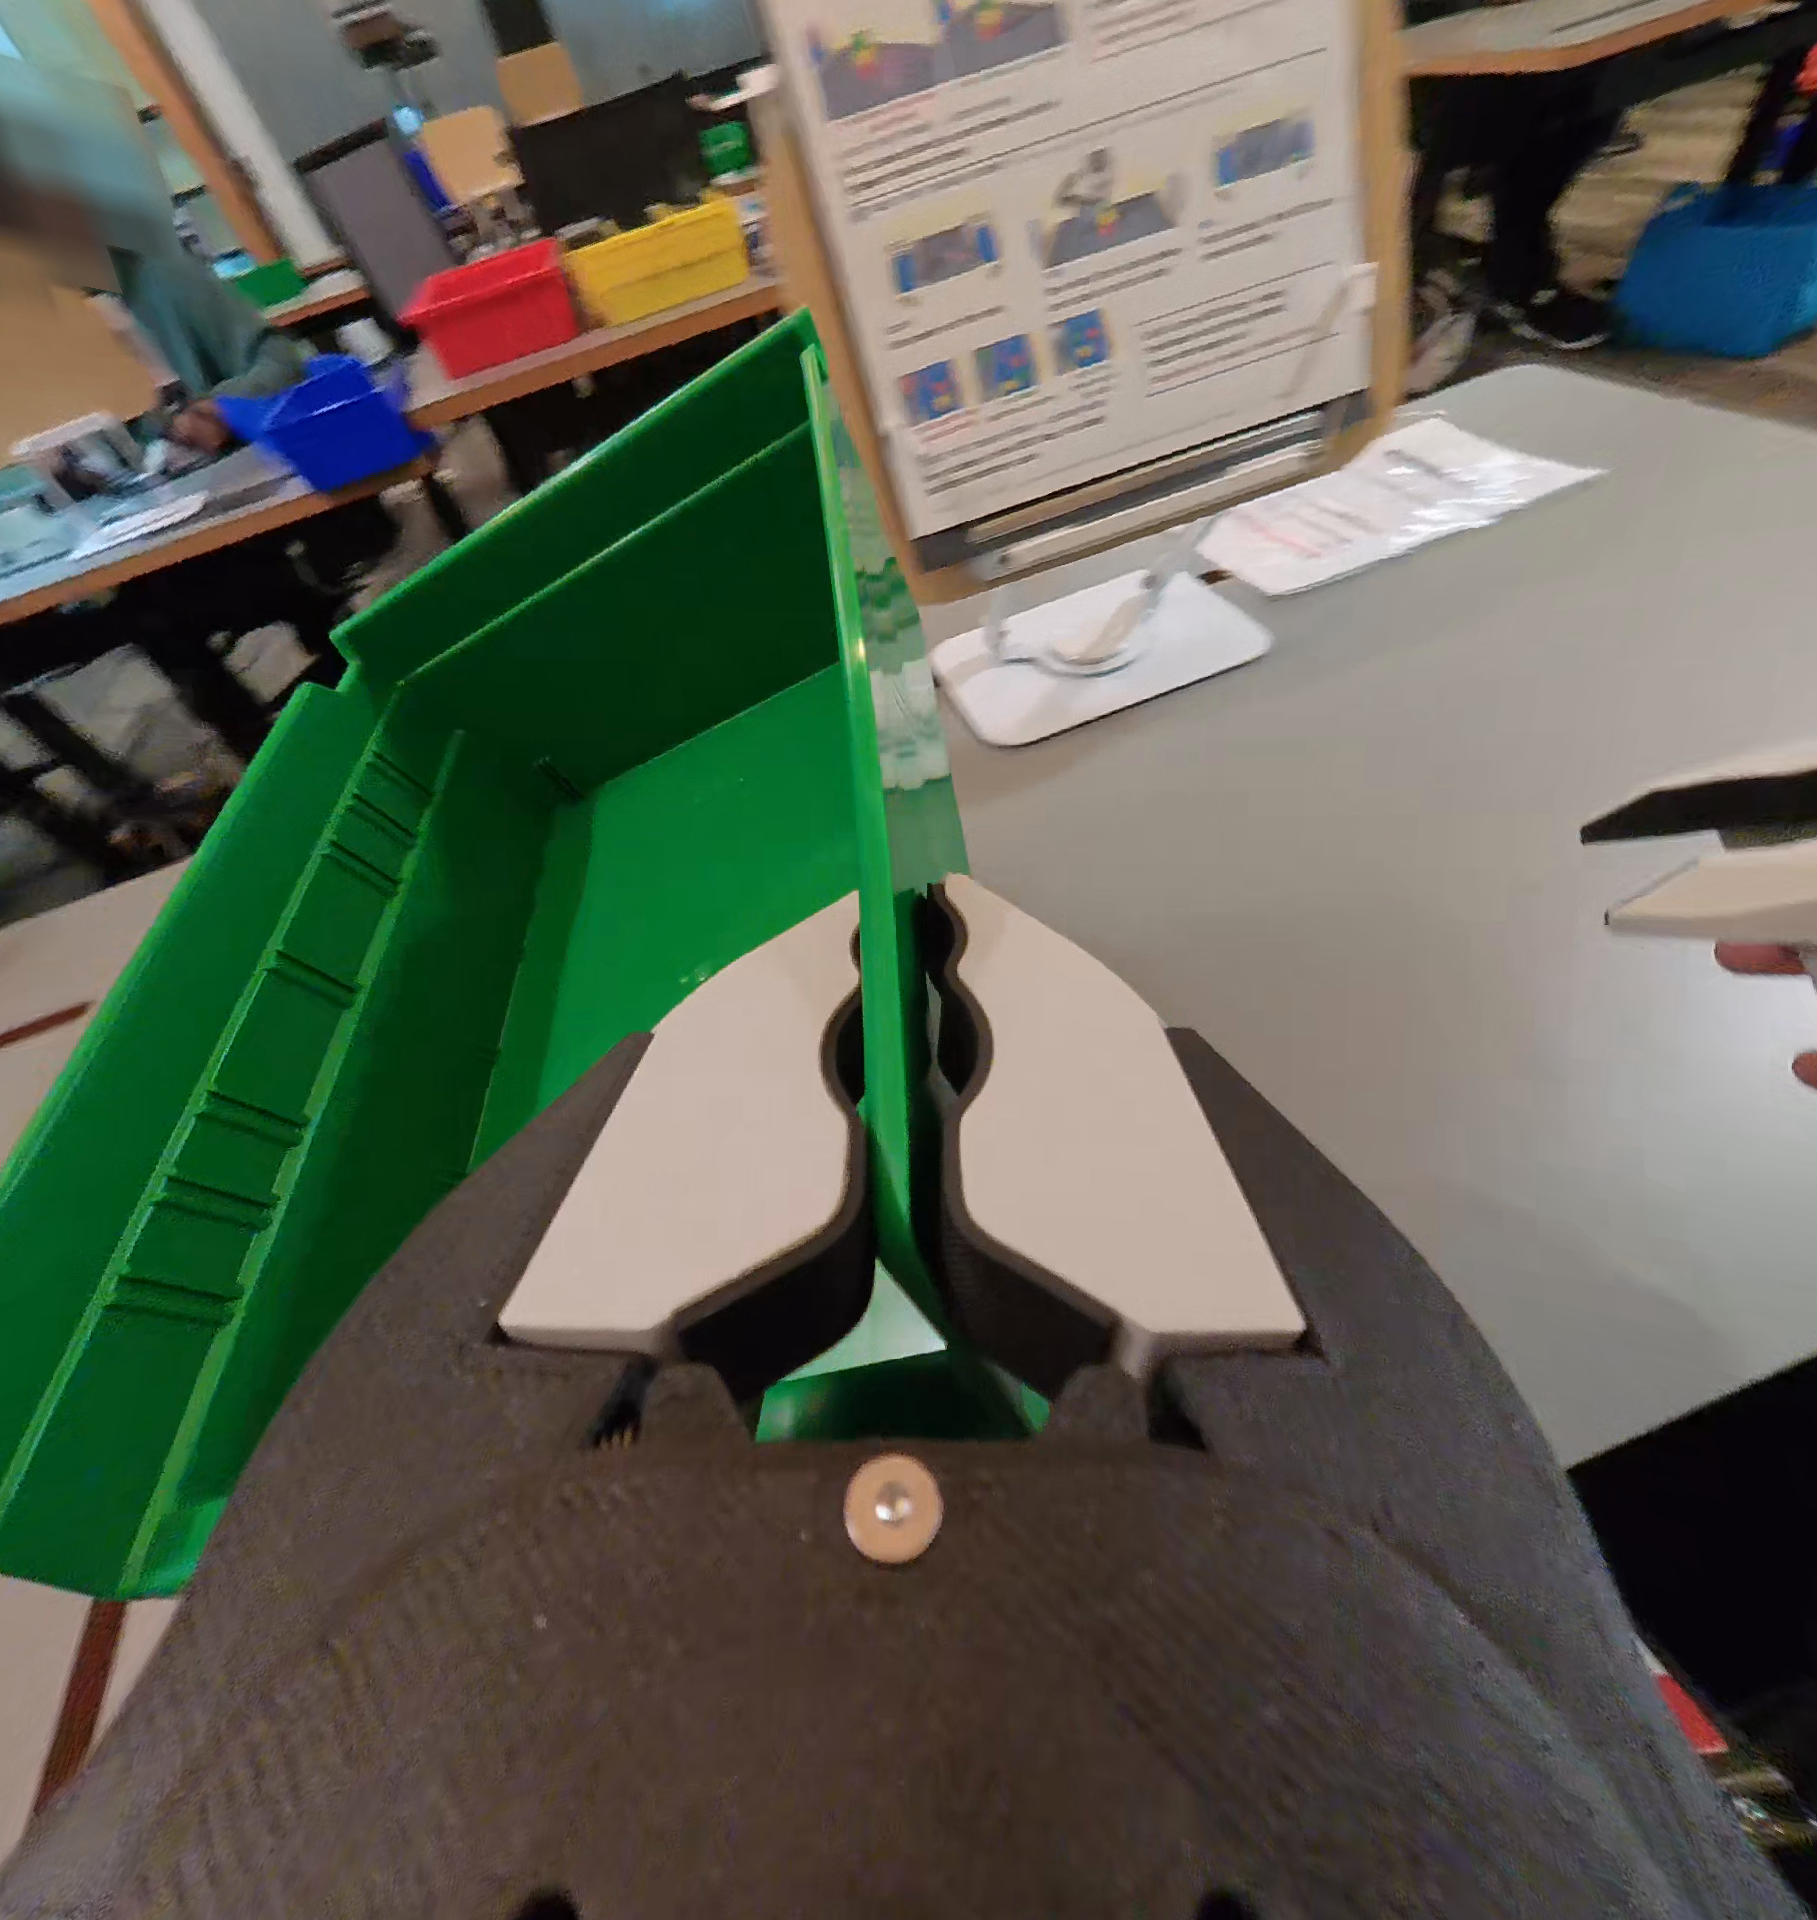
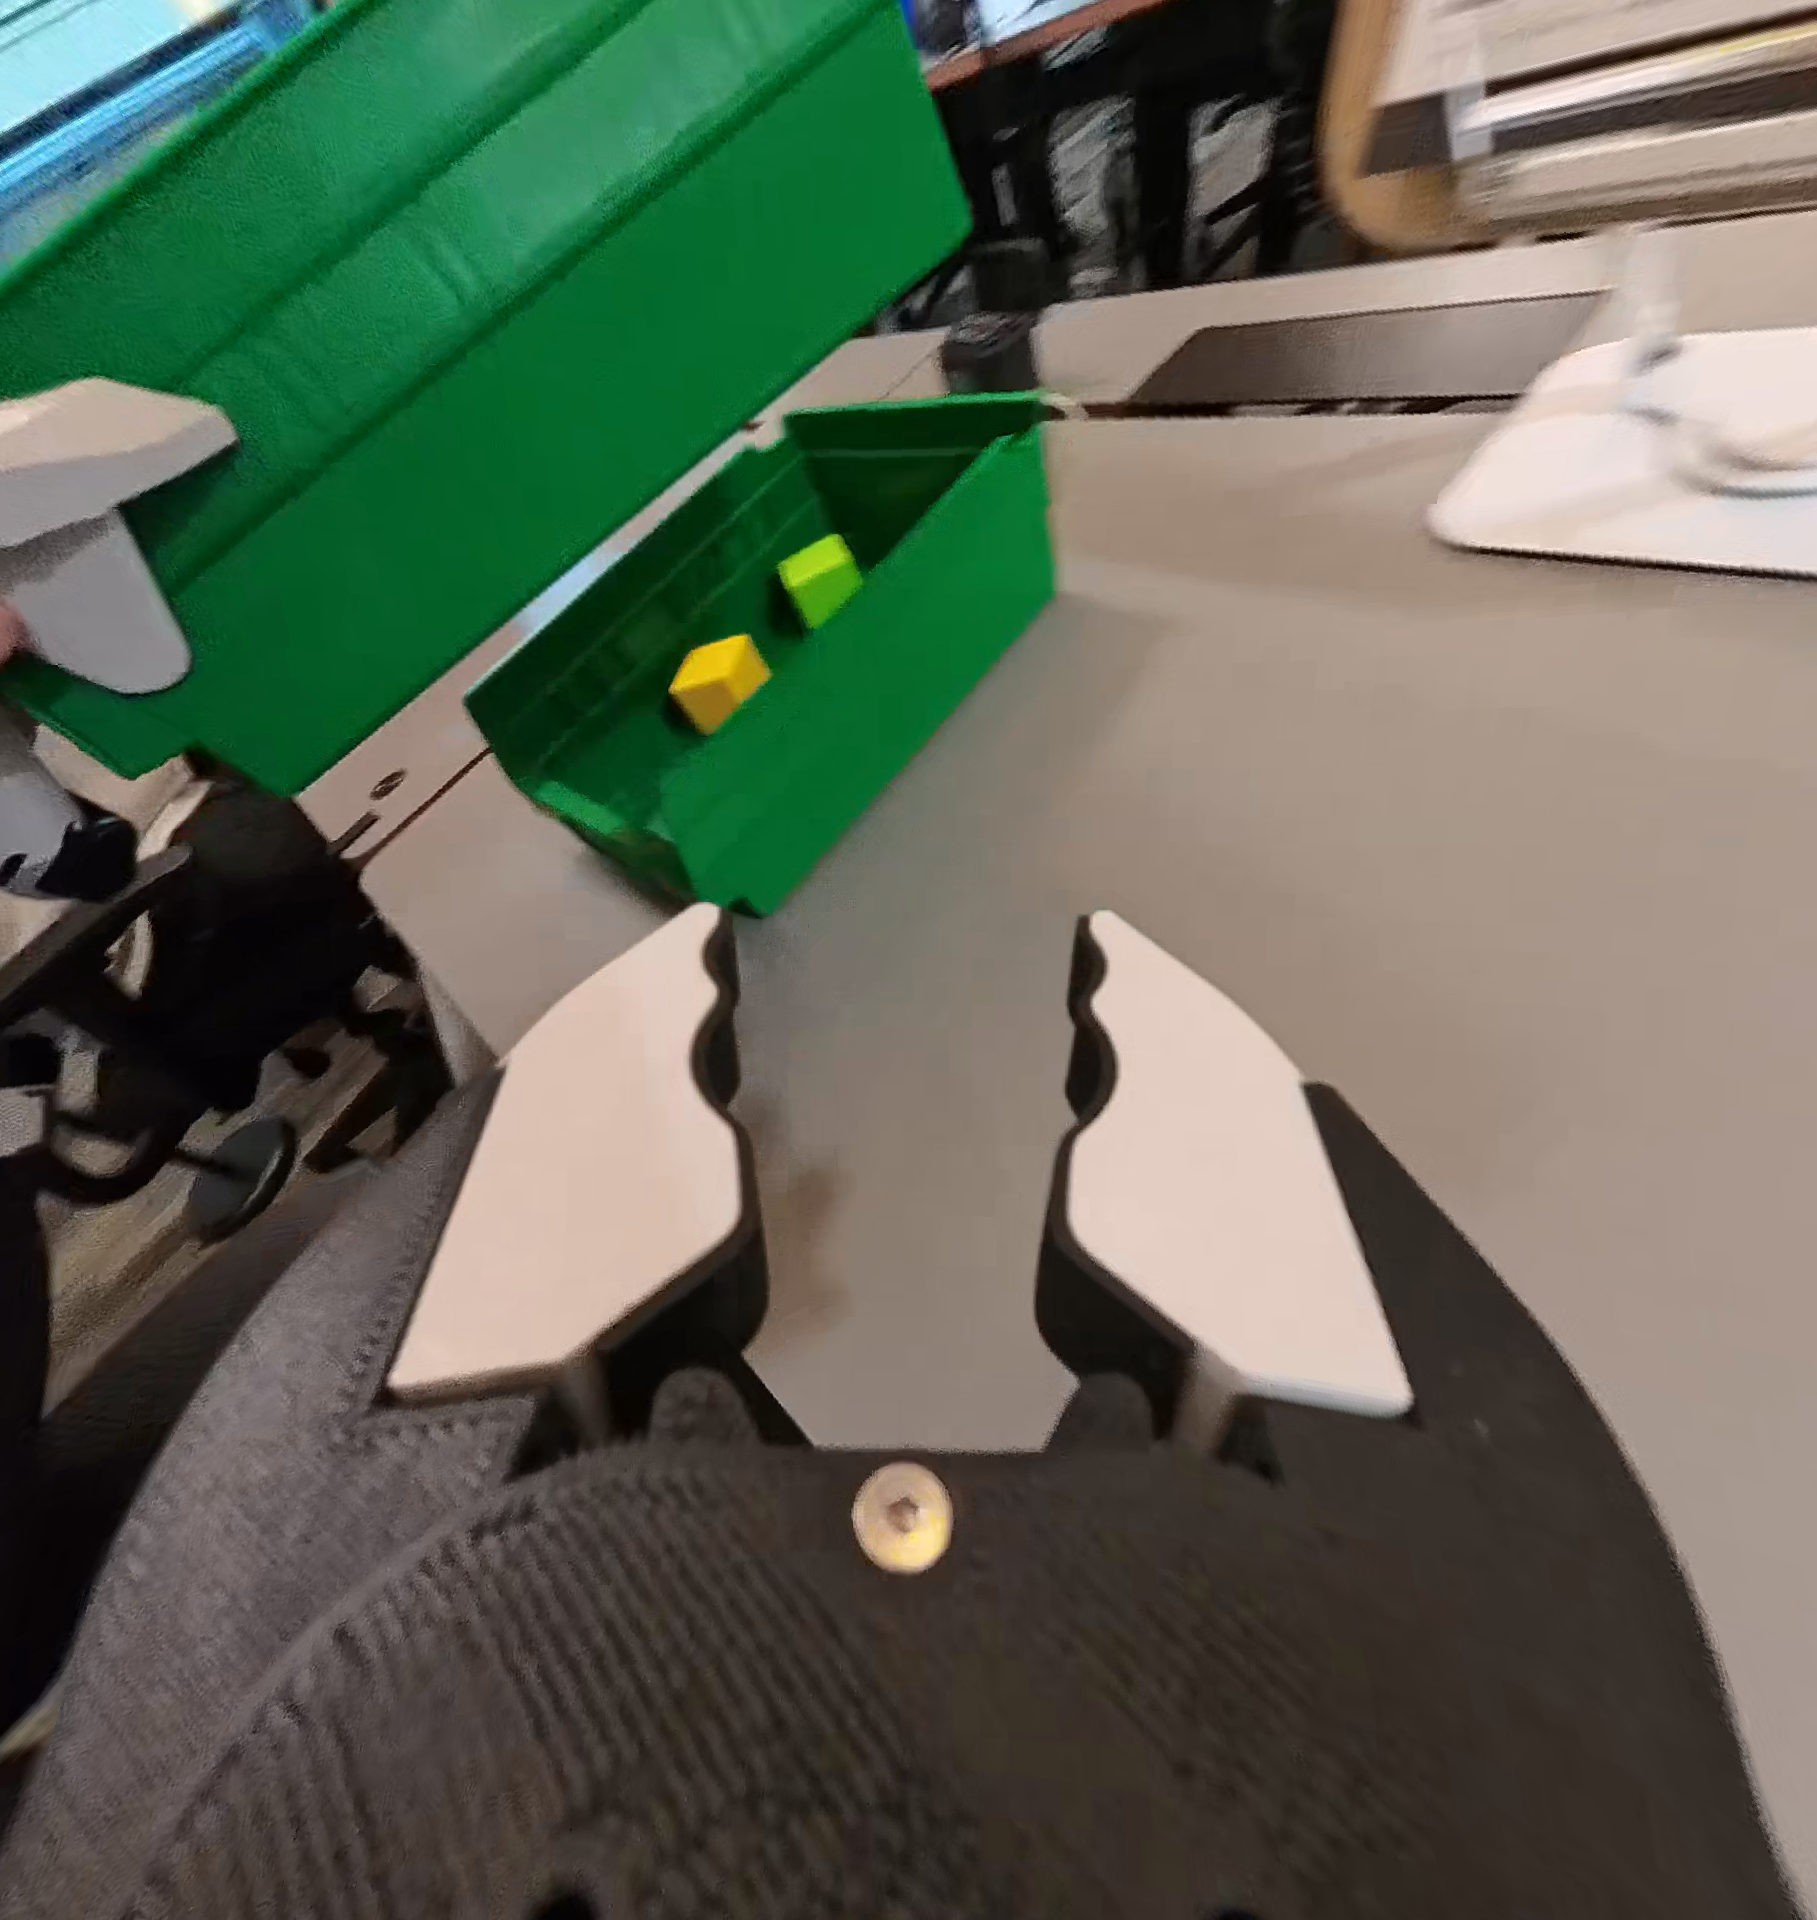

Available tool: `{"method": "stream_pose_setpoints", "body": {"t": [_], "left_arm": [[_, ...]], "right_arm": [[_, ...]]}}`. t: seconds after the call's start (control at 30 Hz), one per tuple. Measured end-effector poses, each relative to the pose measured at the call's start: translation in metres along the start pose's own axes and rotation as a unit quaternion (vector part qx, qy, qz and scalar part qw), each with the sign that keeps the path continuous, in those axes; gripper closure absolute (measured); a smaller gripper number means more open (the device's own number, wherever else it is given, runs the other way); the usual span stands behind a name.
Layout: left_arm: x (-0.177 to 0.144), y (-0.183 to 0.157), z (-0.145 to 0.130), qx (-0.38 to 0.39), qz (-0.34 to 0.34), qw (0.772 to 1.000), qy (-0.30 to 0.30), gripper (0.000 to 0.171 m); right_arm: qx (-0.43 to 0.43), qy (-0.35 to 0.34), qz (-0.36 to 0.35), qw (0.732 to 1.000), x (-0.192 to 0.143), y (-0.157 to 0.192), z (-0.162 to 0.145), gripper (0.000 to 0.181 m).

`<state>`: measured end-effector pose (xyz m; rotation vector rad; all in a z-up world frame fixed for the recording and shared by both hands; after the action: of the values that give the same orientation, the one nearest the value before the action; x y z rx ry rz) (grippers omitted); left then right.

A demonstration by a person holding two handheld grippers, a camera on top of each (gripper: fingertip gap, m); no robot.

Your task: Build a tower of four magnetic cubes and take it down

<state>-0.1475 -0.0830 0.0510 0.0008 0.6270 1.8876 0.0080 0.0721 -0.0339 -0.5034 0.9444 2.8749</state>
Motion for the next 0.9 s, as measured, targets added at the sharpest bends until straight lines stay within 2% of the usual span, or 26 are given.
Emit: {"method": "stream_pose_setpoints", "body": {"t": [0.13, 0.2, 0.33, 0.53, 0.67, 0.77, 0.9], "left_arm": [[0.015, -0.063, 0.037, 0.032, -0.075, 0.996, -0.037, 0.163], [0.024, -0.099, 0.056, 0.048, -0.120, 0.990, -0.053, 0.163], [0.045, -0.164, 0.089, 0.049, -0.204, 0.974, -0.083, 0.163], [0.092, -0.254, 0.122, 0.086, -0.247, 0.959, -0.107, 0.163], [0.126, -0.313, 0.134, 0.113, -0.262, 0.953, -0.105, 0.164], [0.147, -0.353, 0.140, 0.098, -0.290, 0.946, -0.103, 0.164], [0.170, -0.396, 0.143, 0.077, -0.321, 0.939, -0.091, 0.164]], "right_arm": [[0.020, -0.052, -0.066, 0.996, -0.069, -0.061, 0.007, 0.117], [0.033, -0.073, -0.097, 0.992, -0.097, -0.090, 0.008, 0.111], [0.052, -0.111, -0.161, 0.979, -0.146, -0.137, 0.007, 0.111], [0.093, -0.180, -0.214, 0.956, -0.211, -0.190, -0.007, 0.109], [0.135, -0.204, -0.202, 0.948, -0.237, -0.214, -0.012, 0.110], [0.150, -0.223, -0.180, 0.946, -0.249, -0.219, -0.005, 0.106], [0.146, -0.225, -0.202, 0.942, -0.256, -0.229, -0.009, 0.107]]}}
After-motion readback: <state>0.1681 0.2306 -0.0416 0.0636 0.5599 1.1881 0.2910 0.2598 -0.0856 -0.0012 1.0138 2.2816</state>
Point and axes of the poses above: each gripper's, where its closed fingertips meet, x out along the fingers, z out of its top, y = z × x across the jaws, the point moved 4 cm from there along -x, back along the fingers, and after that the axes turned 14 degrees about x, right-handed, at the moved point
